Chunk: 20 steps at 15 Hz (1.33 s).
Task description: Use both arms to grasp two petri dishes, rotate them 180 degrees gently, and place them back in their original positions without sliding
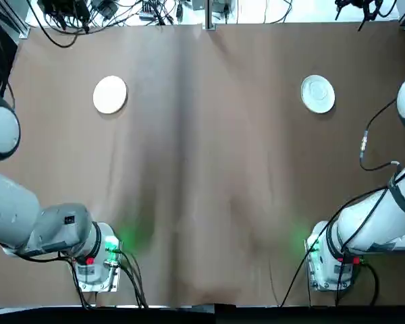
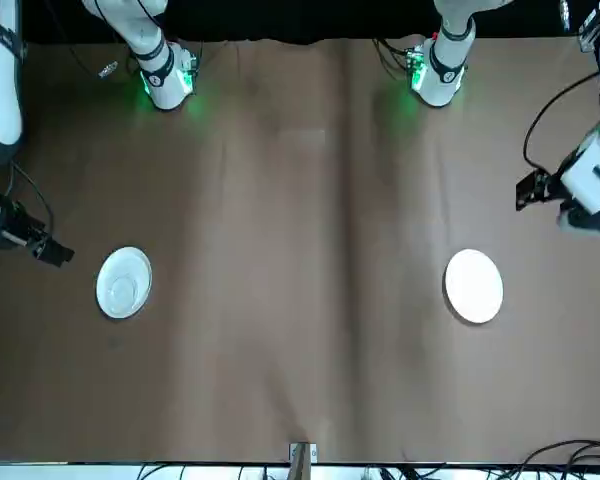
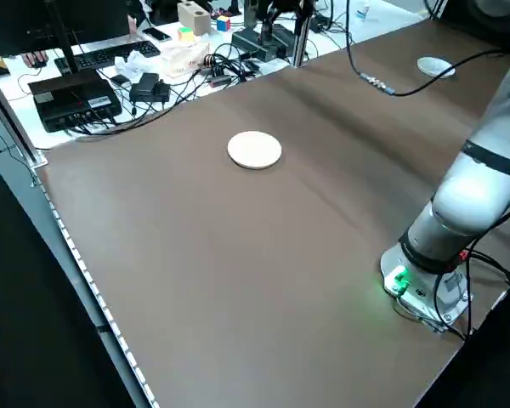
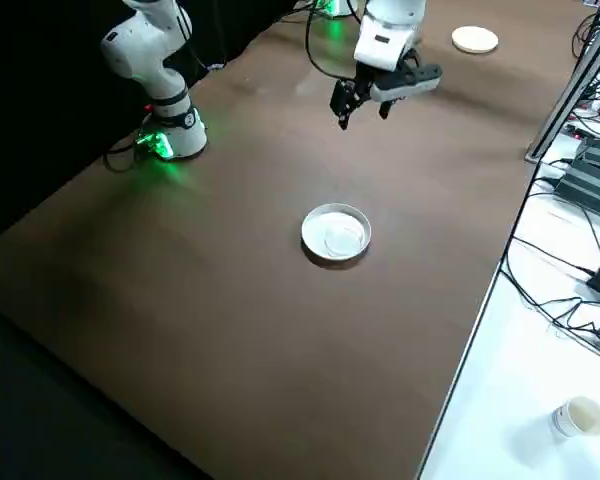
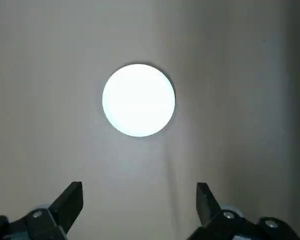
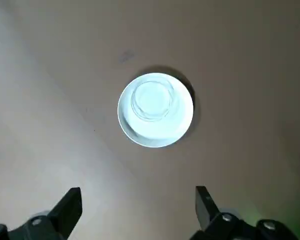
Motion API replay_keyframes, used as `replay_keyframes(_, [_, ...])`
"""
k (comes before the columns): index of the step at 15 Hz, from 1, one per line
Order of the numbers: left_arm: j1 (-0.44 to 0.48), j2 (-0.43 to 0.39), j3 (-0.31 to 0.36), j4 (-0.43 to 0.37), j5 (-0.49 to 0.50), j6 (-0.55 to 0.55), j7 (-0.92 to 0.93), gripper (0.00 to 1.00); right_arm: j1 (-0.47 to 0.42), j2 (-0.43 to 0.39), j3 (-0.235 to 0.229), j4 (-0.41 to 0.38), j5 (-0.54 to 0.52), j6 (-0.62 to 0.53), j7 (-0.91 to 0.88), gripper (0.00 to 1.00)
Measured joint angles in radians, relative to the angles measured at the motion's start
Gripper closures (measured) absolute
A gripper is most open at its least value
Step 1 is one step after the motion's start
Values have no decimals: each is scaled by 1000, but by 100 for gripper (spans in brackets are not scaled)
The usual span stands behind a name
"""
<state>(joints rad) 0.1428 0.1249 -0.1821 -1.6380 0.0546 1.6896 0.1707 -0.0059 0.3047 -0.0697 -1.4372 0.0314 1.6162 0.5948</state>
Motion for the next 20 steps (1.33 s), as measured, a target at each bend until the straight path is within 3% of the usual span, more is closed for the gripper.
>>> replay_keyframes(4, [1,102,0,-16,6,125,184,0,-2,53,0,-1,8,53,217,0])
replay_keyframes(9, [2,186,1,-61,45,304,587,0,-6,134,0,-19,64,166,498,0])
replay_keyframes(14, [2,260,1,-66,73,366,884,1,-62,178,-5,-144,116,383,580,0])
replay_keyframes(20, [0,350,-1,-65,76,517,1074,0,-79,265,-5,-173,119,507,642,0])
